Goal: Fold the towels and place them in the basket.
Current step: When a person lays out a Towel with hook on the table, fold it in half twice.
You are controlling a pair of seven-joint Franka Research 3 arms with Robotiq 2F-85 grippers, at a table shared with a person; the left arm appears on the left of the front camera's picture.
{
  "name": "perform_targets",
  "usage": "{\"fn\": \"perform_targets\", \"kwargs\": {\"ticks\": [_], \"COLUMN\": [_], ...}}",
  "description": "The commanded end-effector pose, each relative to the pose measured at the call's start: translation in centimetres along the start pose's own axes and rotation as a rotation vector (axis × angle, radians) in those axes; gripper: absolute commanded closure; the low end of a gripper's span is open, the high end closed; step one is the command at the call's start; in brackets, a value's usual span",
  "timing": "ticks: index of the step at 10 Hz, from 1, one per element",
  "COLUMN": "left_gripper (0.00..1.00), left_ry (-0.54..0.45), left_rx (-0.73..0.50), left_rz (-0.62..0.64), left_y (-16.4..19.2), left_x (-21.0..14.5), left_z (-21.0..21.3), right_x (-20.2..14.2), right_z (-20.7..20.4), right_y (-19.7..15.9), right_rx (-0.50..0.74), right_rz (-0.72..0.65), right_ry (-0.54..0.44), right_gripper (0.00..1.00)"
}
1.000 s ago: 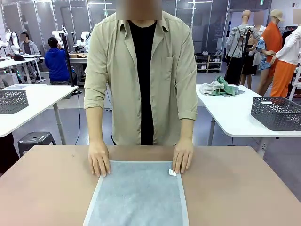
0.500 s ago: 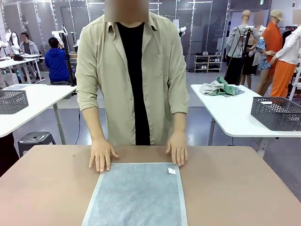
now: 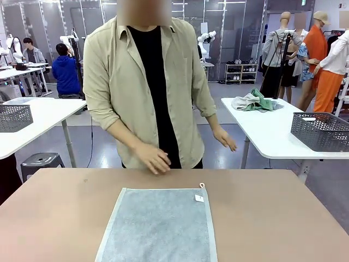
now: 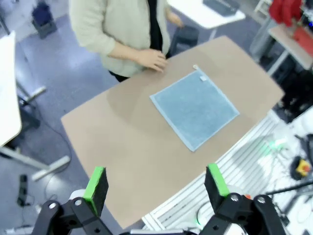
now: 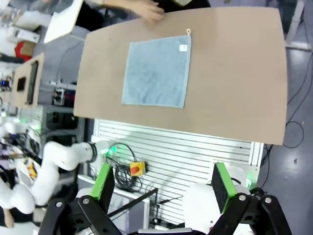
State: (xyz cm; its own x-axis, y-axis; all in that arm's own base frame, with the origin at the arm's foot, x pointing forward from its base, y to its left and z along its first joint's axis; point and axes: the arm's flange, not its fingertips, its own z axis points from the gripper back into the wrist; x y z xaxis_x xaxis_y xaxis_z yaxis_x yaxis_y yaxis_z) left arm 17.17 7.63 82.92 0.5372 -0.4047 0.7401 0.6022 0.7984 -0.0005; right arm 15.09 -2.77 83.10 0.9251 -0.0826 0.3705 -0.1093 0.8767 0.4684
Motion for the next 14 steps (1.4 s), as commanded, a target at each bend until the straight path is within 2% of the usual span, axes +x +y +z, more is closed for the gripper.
{"fn": "perform_targets", "kwargs": {"ticks": [1,4,7,9,11,12,14], "left_gripper": [0.0,0.0,0.0,0.0,0.0,0.0,0.0], "left_ry": [-0.034,-0.034,0.027,0.086,0.068,0.118,0.118], "left_rx": [-0.032,-0.101,-0.1,-0.088,-0.087,-0.129,-0.129], "left_rz": [-0.161,-0.469,-0.739,-0.875,-0.86,-0.862,-0.862], "left_y": [-3.9,-10.9,-12.1,-11.9,-12.0,-12.4,-12.4], "left_x": [0.6,0.7,-1.8,-3.9,-4.7,-3.6,-3.6], "left_z": [-2.0,-6.3,-12.3,-14.9,-15.3,-15.5,-15.5], "right_x": [-1.8,-4.4,-5.1,-6.6,-7.0,-6.4,-6.4], "right_z": [-3.5,-9.4,-16.6,-19.4,-19.5,-20.0,-20.0], "right_y": [3.0,6.2,4.4,3.9,4.1,4.2,4.2], "right_rx": [-0.031,-0.053,-0.048,-0.045,-0.034,-0.038,-0.038], "right_rz": [0.215,0.487,0.688,0.788,0.795,0.764,0.764], "right_ry": [0.054,0.105,0.158,0.219,0.224,0.242,0.242], "right_gripper": [0.0,0.0,0.0,0.0,0.0,0.0,0.0]}}
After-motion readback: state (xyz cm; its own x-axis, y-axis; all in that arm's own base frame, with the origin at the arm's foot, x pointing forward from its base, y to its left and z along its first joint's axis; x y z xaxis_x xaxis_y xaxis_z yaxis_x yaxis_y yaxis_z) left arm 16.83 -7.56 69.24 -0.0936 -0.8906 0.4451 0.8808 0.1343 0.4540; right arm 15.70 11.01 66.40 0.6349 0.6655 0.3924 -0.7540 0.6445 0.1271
